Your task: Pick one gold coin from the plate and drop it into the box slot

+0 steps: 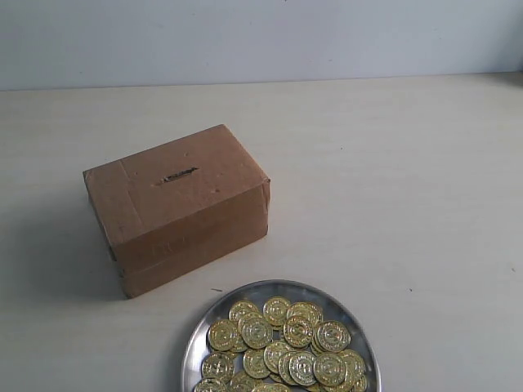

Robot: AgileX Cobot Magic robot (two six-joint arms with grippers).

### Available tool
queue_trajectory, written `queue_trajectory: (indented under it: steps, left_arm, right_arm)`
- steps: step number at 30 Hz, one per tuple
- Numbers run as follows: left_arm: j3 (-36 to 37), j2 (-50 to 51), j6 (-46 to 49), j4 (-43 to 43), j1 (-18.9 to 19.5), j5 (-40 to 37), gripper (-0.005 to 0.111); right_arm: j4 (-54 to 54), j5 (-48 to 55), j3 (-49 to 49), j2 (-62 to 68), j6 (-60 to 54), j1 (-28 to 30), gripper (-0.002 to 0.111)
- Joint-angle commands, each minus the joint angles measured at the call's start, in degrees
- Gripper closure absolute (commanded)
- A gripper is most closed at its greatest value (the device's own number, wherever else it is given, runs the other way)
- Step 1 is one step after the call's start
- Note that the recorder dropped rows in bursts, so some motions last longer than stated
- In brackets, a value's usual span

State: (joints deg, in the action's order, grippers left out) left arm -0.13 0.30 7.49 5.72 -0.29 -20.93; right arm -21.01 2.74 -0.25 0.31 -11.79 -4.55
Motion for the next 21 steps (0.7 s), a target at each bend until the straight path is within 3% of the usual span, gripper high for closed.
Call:
queue_trajectory:
  steps: [1,13,21]
  left_arm:
    - [0.13,-0.30,-0.27,0.50,-0.32,0.63,0.107]
    - [0.13,-0.30,-0.27,0.50,-0.32,0.63,0.107]
    - [0.13,-0.30,-0.27,0.50,-0.32,0.63,0.107]
  right_arm:
    - [-2.78,-5.77,0.25,-0.31,4.06,0.32,0.108]
    - [-8.83,-8.18,0.25,-0.31,12.71,0.32,0.108]
    - [-8.62,7.08,-9.14,-0.31,9.07,0.32,0.108]
